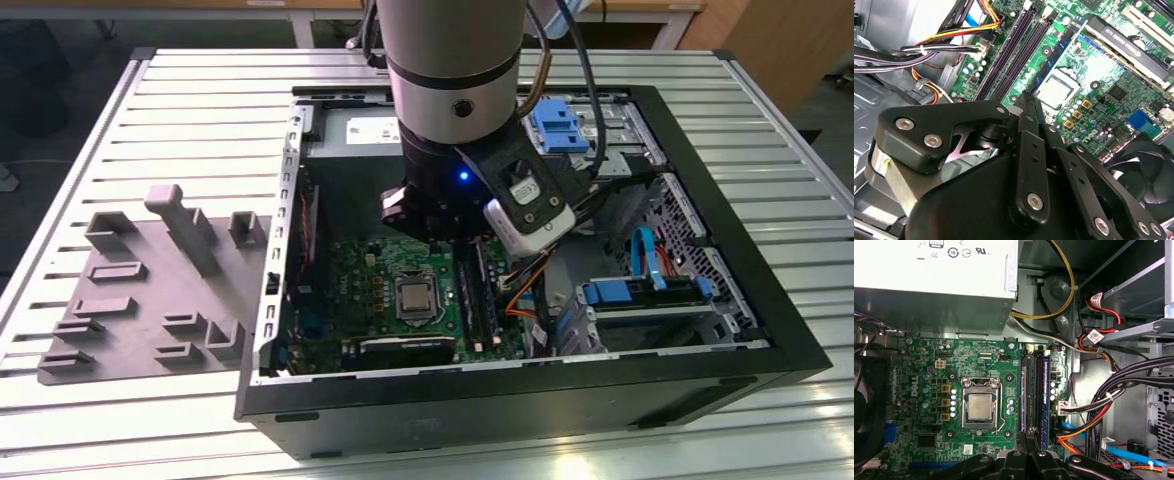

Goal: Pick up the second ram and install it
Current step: 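Insert the second ram into the second slot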

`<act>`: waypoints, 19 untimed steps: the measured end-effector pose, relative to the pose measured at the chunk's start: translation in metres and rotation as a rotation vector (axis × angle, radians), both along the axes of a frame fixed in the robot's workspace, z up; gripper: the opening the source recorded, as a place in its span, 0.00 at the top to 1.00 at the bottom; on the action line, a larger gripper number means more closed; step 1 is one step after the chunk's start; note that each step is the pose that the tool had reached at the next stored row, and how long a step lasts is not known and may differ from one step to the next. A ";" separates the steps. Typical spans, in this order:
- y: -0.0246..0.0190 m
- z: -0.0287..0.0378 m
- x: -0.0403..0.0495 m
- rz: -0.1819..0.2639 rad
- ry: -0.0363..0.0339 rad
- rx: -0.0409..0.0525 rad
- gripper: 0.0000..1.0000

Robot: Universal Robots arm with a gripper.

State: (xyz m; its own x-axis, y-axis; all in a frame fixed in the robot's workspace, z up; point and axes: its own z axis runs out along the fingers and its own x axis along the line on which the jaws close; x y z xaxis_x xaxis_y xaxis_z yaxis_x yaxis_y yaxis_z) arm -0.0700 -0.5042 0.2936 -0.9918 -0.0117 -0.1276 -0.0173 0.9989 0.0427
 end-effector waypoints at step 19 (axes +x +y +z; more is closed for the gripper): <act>0.0000 -0.0065 0.0000 -0.002 0.0000 -0.0001 0.89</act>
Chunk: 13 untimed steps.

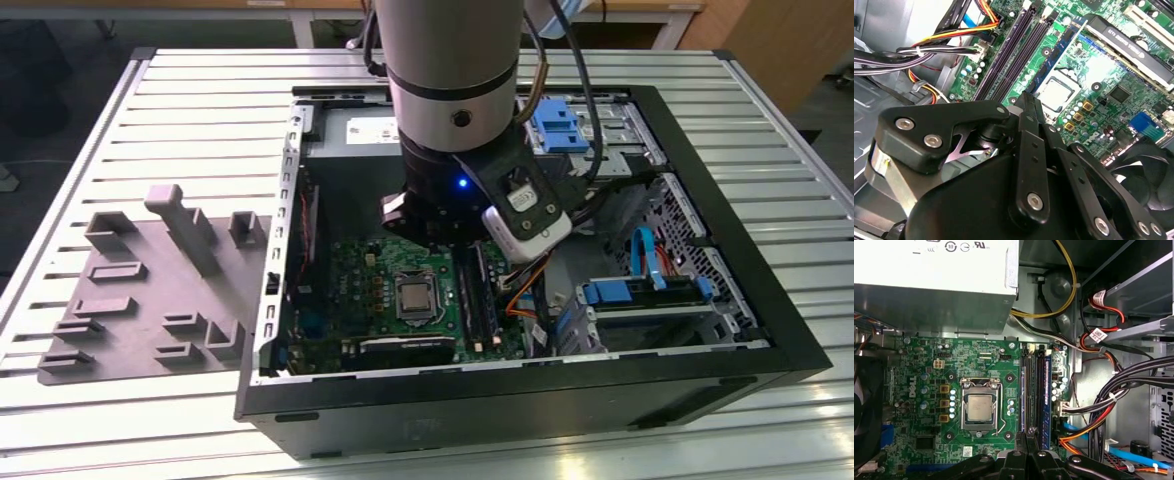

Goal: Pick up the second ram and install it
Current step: 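Insert the second ram into the second slot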

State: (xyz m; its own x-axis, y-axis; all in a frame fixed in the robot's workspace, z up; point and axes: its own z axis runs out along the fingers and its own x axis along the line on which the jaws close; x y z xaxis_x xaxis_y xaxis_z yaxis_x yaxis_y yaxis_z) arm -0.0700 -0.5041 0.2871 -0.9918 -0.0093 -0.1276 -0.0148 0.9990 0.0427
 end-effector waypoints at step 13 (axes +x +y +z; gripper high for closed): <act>0.0000 -0.0053 0.0015 -0.004 0.0001 -0.0001 0.89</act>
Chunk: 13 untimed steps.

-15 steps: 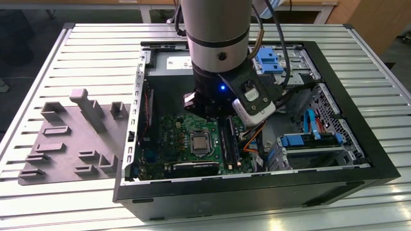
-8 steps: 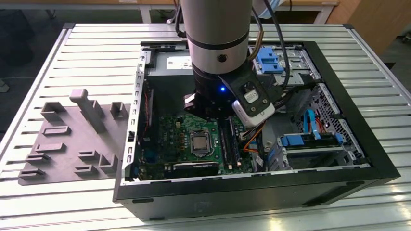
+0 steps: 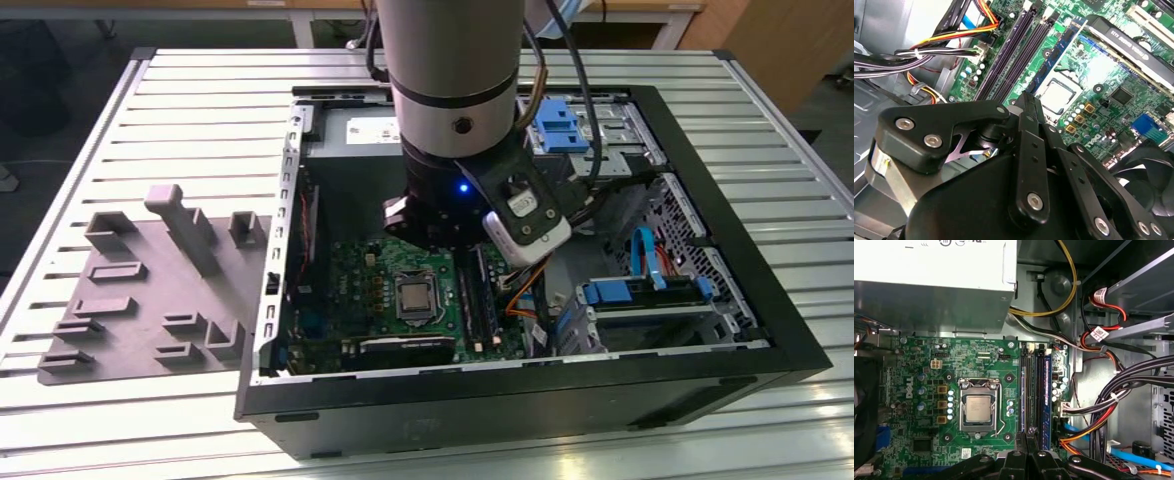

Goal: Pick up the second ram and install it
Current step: 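Insert the second ram into the second slot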

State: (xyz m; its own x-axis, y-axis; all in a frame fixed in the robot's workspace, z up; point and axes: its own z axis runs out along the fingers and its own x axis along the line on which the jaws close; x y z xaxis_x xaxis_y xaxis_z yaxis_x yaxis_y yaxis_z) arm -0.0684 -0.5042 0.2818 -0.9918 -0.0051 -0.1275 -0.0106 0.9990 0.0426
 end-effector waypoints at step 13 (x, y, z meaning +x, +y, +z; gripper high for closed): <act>0.0000 -0.0030 0.0003 -0.002 0.0000 0.0000 0.89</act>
State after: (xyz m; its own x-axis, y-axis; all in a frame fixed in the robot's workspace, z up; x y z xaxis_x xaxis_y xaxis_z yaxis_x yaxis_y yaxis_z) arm -0.0681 -0.5042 0.2788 -0.9918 -0.0027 -0.1275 -0.0082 0.9991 0.0426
